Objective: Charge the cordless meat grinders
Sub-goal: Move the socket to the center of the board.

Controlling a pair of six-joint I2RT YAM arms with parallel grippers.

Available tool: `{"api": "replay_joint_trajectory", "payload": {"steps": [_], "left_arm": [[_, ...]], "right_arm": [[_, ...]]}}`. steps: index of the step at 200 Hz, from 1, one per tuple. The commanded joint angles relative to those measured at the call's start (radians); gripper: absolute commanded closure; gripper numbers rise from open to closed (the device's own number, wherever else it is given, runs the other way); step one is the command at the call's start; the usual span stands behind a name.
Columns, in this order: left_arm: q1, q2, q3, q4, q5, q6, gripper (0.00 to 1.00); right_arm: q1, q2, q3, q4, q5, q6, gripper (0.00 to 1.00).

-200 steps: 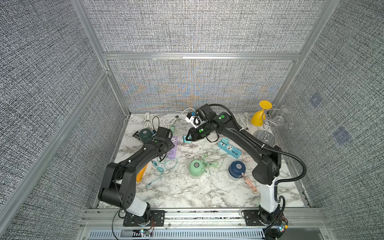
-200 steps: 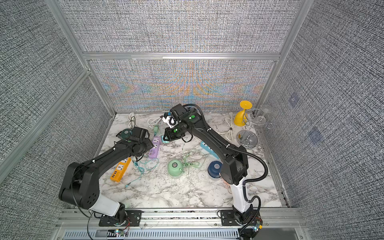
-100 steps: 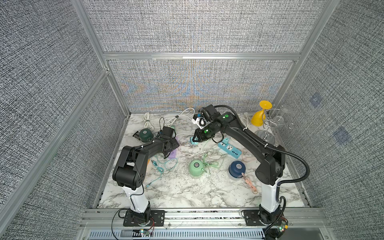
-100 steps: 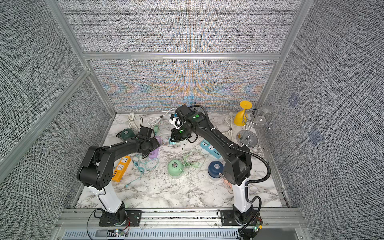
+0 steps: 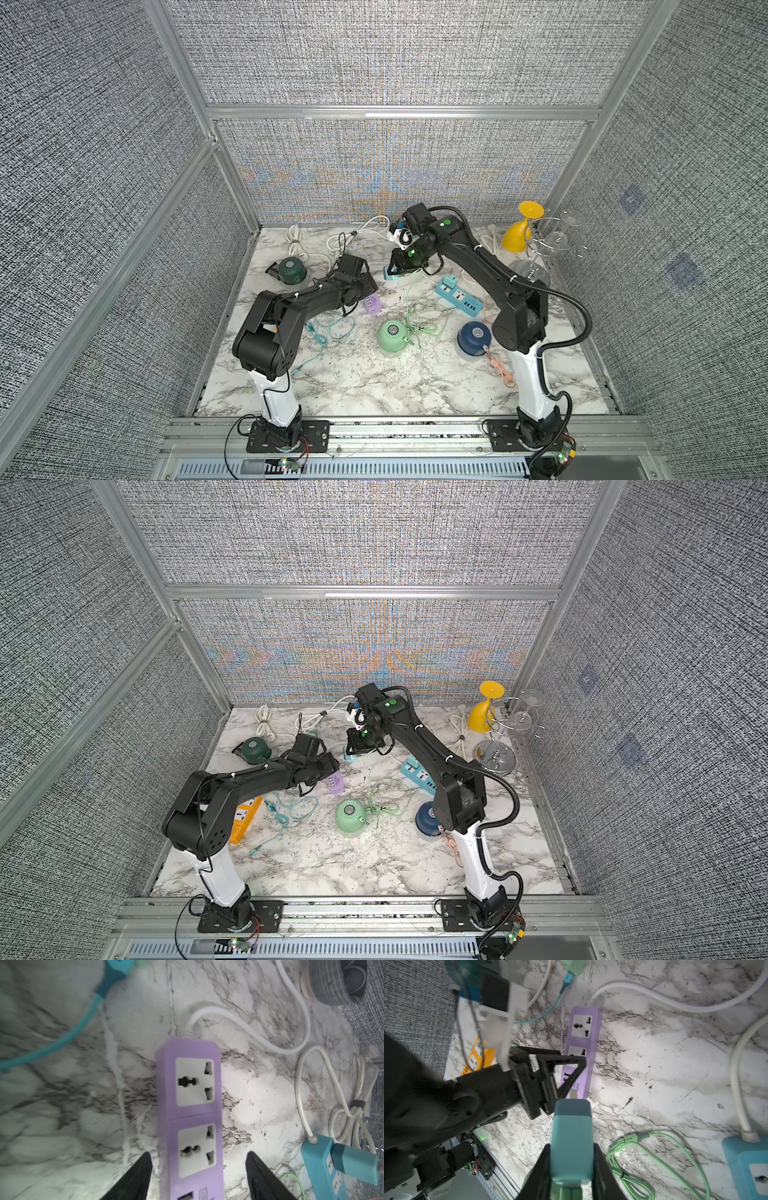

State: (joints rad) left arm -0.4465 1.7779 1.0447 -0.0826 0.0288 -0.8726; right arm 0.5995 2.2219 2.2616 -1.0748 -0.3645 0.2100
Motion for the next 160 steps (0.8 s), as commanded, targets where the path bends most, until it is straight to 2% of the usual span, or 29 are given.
{"api": "replay_joint_trajectory", "payload": {"steps": [1, 38, 70, 86, 96, 110, 138, 160], "left_arm": [[0.001, -0.106, -0.021, -0.087, -0.115, 0.000, 0.27], [0.000, -0.317, -0.095, -0.250, -0.163, 0.068, 0.27], [0.000, -0.453, -0.197, -0.290, -0.140, 0.096, 0.27], [0.000, -0.471, -0.248, -0.228, -0.139, 0.096, 0.25], [0.004, -0.447, -0.241, -0.201, -0.144, 0.109, 0.25], [0.008, -0.369, -0.156, -0.221, -0.159, 0.145, 0.24], [0.038, -0.127, 0.104, -0.309, -0.108, 0.204, 0.24], [0.044, 0.055, 0.296, -0.377, -0.099, 0.246, 0.24]], "right_arm": [[0.016, 0.091, 0.128, -0.122, 0.000, -0.024, 1.00], [0.034, 0.246, 0.360, -0.250, 0.058, -0.029, 1.00], [0.042, 0.291, 0.374, -0.252, 0.096, -0.027, 1.00], [0.050, 0.295, 0.355, -0.225, 0.114, -0.023, 1.00], [0.050, 0.285, 0.324, -0.198, 0.119, -0.008, 1.00], [0.047, 0.245, 0.262, -0.155, 0.126, 0.012, 1.00], [0.029, 0.120, 0.106, -0.054, 0.147, 0.035, 1.00], [0.008, 0.032, 0.025, -0.042, 0.162, 0.036, 1.00]]}}
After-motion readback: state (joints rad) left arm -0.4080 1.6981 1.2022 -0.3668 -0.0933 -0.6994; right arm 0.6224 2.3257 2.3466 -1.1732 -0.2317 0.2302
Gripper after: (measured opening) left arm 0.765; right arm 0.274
